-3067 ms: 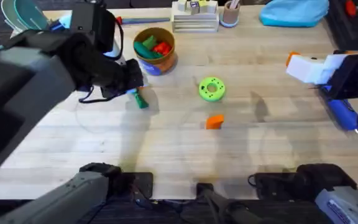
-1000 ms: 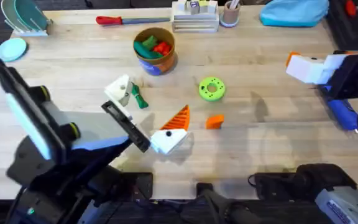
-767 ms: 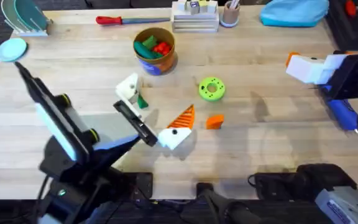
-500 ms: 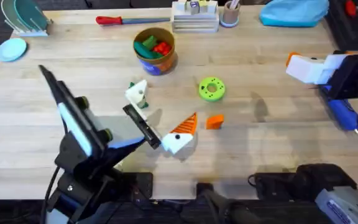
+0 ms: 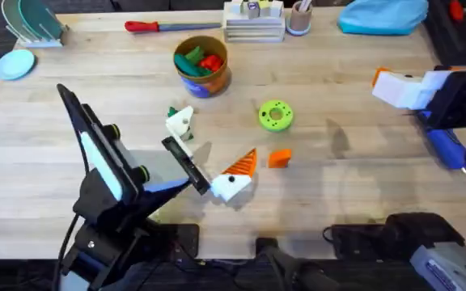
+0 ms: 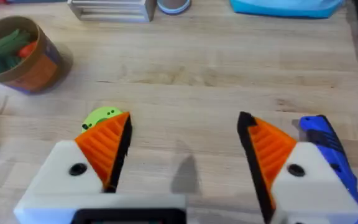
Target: Pick up the gripper from the table and insert it into the empty holder that is missing its gripper. Then pick up a screw, insert it into the mounting hole, and use the screwdriver to tighten it. Finally, clean up the table by picking up the vegetable and placing it into the bucket.
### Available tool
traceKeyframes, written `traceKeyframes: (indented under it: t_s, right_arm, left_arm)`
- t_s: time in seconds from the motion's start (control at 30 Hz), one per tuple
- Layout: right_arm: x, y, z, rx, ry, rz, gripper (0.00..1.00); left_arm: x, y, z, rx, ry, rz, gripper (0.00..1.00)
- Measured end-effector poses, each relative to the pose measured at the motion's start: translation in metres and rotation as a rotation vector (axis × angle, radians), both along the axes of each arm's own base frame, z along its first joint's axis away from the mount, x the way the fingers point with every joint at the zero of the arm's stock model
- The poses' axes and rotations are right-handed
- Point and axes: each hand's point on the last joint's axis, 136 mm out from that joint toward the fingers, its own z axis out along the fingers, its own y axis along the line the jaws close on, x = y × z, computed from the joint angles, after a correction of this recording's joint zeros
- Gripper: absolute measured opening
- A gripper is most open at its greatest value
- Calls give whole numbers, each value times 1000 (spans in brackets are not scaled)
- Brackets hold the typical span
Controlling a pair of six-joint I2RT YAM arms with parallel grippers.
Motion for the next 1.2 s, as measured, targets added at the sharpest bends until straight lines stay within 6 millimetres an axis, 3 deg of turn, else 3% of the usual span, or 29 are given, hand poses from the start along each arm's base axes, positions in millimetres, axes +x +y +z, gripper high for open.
traceKeyframes:
  t_s: [0.73, 1.03, 1.2]
  right_arm:
    - [0, 0, 0, 3, 0, -1, 991]
    - [-6, 1, -8, 176, 63, -112, 991]
    - [-11, 24, -16, 228, 126, -18, 994]
  left_arm:
    - [0, 0, 0, 0, 0, 0, 993]
    - [0, 0, 0, 0, 0, 0, 993]
    - [0, 0, 0, 0, 0, 0, 993]
